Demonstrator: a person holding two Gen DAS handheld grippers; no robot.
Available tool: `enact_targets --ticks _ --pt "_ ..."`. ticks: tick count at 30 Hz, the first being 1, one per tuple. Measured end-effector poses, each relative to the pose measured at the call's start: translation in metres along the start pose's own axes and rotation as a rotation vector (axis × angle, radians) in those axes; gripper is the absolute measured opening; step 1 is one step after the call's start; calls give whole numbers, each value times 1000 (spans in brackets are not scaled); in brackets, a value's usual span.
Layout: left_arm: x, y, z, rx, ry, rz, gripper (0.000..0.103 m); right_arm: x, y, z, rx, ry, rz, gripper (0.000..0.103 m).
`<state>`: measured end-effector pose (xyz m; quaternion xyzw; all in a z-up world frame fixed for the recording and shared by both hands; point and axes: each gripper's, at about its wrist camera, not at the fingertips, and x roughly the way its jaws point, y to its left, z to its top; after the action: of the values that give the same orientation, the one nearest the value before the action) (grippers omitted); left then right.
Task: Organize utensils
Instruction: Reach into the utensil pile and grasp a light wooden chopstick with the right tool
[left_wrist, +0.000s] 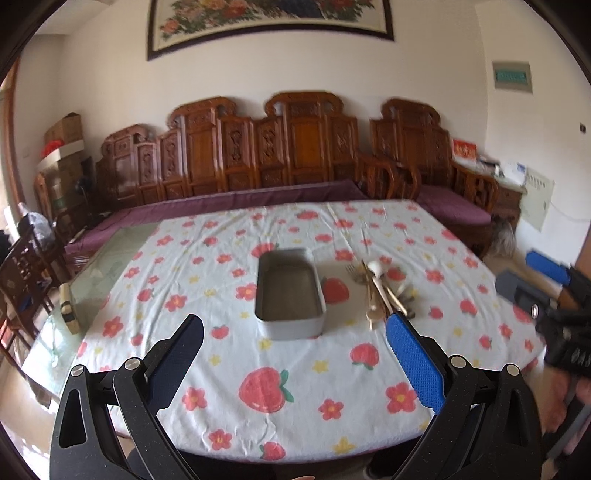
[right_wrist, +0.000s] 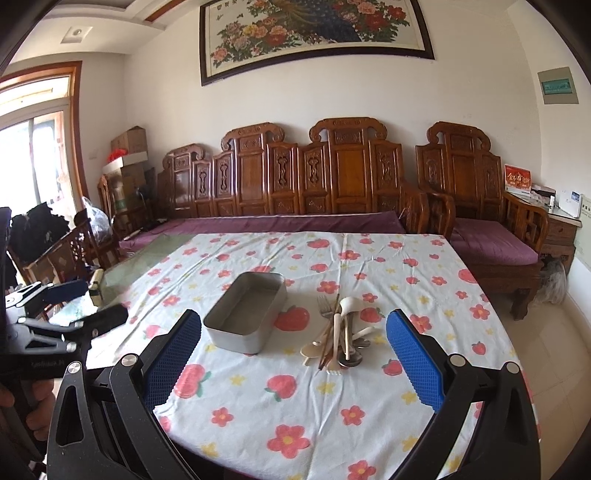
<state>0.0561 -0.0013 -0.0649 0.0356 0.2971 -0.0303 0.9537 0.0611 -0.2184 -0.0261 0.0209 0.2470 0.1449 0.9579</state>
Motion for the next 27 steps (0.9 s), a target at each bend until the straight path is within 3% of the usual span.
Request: enact_targets --ticks 5,14,19,27 --pt "19 -5 -5 22 44 -30 96 28 -16 -3 -16 48 0 97" --pt "64 -9 -6 67 121 -82 96 110 -56 -16 -43 214 27 64" --pt "87 -13 -10 71 149 -110 96 169 -81 -39 -33 352 58 42" --pt "128 -31 -20 107 195 -176 96 232 -94 -65 -18 483 73 25"
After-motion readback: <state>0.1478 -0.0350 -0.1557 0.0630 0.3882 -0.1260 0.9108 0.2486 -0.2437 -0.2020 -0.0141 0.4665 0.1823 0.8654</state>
